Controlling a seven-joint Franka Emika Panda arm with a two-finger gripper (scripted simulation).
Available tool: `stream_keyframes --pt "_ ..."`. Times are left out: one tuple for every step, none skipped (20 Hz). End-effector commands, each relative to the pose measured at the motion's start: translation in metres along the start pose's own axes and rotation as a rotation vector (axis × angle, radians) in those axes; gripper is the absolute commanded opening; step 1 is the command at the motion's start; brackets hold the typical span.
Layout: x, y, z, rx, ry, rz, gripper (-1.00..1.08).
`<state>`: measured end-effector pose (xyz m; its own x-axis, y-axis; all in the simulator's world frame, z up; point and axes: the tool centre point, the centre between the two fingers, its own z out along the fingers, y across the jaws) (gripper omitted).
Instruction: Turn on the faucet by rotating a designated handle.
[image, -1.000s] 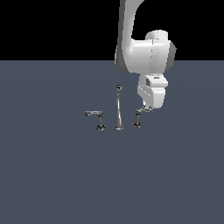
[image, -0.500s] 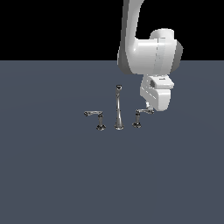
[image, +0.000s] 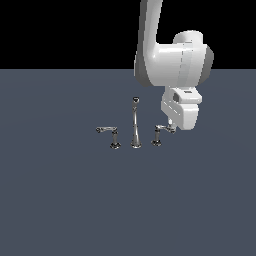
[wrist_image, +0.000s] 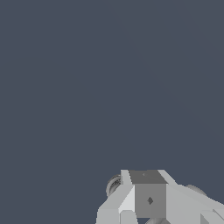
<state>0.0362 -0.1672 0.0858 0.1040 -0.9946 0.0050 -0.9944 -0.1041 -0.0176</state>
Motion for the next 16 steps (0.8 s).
stream_keyframes --pt "-0.004 0.013 0.000 -0.013 -0.005 0.001 -1.00" --pt "-0.004 0.016 0.000 -0.013 -0.005 0.001 -1.00" --pt "-0.005 0.019 0.000 -0.014 -0.005 0.002 -1.00" --pt "-0.006 0.022 0.000 -0.015 -0.005 0.002 -1.00" --pt "-0.006 0.026 0.000 -0.015 -0.005 0.003 -1.00" --pt "-0.007 0.029 0.000 -0.016 -0.005 0.003 -1.00" --pt "-0.008 0.032 0.000 -0.017 -0.005 0.004 -1.00" --pt "-0.008 0.035 0.000 -0.017 -0.005 0.004 -1.00" --pt "-0.008 0.035 0.000 -0.017 -0.005 0.004 -1.00" --pt "-0.003 0.032 0.000 -0.014 -0.002 0.010 -1.00" --pt "-0.007 0.034 0.000 -0.014 -0.002 0.010 -1.00" --pt "-0.011 0.036 0.000 -0.014 -0.002 0.009 -1.00" --pt "-0.014 0.037 0.000 -0.015 -0.002 0.009 -1.00" --pt "-0.018 0.039 0.000 -0.015 -0.003 0.008 -1.00" --pt "-0.022 0.041 0.000 -0.015 -0.003 0.008 -1.00" --pt "-0.026 0.042 0.000 -0.016 -0.003 0.008 -1.00"
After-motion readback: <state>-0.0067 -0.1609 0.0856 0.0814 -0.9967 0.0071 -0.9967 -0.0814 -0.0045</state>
